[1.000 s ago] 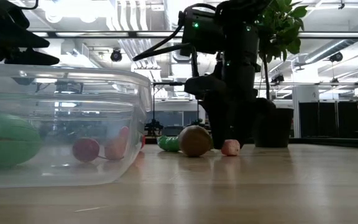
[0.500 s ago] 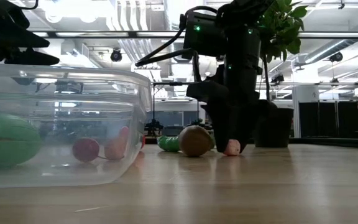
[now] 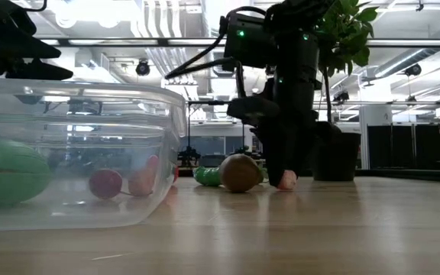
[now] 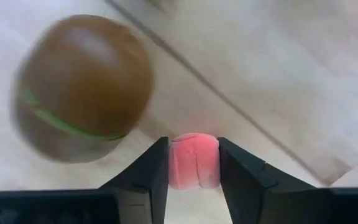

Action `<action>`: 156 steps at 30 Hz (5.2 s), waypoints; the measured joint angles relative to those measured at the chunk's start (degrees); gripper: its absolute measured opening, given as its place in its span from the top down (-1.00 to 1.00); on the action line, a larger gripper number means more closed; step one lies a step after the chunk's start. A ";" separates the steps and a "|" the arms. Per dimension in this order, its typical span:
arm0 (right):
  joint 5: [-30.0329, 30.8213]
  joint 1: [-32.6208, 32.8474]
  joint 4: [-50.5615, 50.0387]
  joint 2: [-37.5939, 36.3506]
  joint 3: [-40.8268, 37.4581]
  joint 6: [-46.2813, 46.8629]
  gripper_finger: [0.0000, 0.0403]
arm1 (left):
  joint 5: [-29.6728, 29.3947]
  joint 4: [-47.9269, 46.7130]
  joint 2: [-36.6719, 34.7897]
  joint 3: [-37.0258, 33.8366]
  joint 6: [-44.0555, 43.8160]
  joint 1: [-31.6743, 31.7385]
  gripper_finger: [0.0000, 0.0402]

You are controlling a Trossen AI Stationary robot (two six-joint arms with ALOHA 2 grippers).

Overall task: Pick and placing Produce into tupperware
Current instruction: Put the bottom peach into the transparent bin, then put the kiwi into the transparent bin

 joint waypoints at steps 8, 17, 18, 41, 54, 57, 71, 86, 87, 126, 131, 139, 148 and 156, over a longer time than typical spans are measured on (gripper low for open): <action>-3.06 0.42 -15.86 0.00 15.42 -1.55 0.43 | 0.01 0.00 0.03 0.00 -0.02 -0.02 0.04; -2.99 0.40 -42.85 -0.23 44.05 -1.68 0.42 | 0.00 0.00 0.04 0.00 -0.01 0.00 0.04; -3.53 0.48 -42.16 -0.24 46.16 -1.16 0.42 | 0.00 0.00 0.02 0.00 0.00 0.00 0.04; -9.78 9.12 -19.65 17.29 55.79 -1.29 0.42 | 0.23 -0.11 0.41 0.02 0.00 0.02 0.04; -9.63 10.44 -16.62 28.85 58.45 -6.56 0.36 | 0.18 -0.02 0.37 0.04 -0.02 0.00 0.04; -9.45 10.99 -16.53 29.47 58.46 -8.34 0.25 | 0.18 -0.02 0.37 0.04 0.00 0.00 0.04; 3.06 11.01 -17.57 23.59 59.45 -9.43 -0.22 | 0.16 0.00 0.39 0.04 -0.02 0.02 0.04; 13.92 8.21 -44.86 12.12 59.06 1.27 -0.22 | 0.18 -0.07 0.42 0.04 0.00 0.01 0.04; 14.42 8.21 -46.29 13.08 58.89 -1.34 -0.21 | 0.18 -0.06 0.41 0.02 0.00 0.02 0.04; -6.04 -3.49 -26.61 8.32 27.15 -31.41 -0.13 | 0.16 -0.02 0.37 0.02 -0.02 0.02 0.04; -9.79 -5.55 -18.24 2.51 18.97 -27.35 -0.13 | 0.18 0.00 0.44 0.02 -0.01 0.00 0.04; -1.30 -0.94 -9.34 -4.78 15.81 -22.82 -0.13 | 0.18 -0.02 0.46 0.00 -0.01 0.01 0.04; 2.51 3.00 -8.52 -0.45 15.19 -23.92 -0.13 | 0.17 -0.02 0.44 0.00 -0.02 0.00 0.04; 12.39 6.36 -7.05 -0.39 14.91 -28.42 -0.13 | 0.16 0.00 0.44 0.00 -0.01 0.00 0.04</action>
